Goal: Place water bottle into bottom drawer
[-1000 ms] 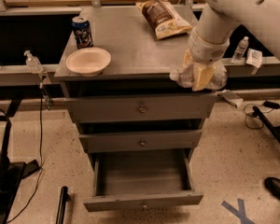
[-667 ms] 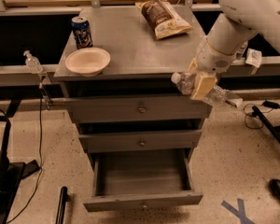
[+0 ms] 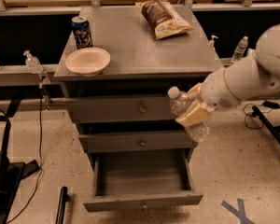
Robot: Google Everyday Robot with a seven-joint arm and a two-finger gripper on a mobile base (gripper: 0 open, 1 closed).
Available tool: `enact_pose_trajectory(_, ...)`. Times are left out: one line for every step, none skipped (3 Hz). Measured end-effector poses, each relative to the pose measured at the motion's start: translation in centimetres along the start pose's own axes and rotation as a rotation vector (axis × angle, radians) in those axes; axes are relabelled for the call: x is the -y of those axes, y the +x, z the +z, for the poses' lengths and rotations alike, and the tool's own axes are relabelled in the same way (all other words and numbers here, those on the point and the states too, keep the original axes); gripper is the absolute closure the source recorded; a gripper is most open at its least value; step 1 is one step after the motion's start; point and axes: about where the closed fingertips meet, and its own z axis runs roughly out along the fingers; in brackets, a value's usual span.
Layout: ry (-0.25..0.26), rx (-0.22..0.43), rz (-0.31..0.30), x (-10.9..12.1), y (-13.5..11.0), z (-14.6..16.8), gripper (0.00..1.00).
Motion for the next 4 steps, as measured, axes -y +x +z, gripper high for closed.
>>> enact_pose_trajectory(0.06, 0.135, 0.068, -3.3, 0.7, 1.8, 1.0)
enact_pose_trajectory(0.164, 0.166, 0.109, -2.3, 1.7, 0.4, 1.0)
enact_pose_trajectory(0.16, 0.161, 0.105, -2.1, 1.6, 0.5, 1.0)
enact_pose_trajectory(0.151, 0.249, 0.125, -1.8, 3.2, 2.2, 1.0)
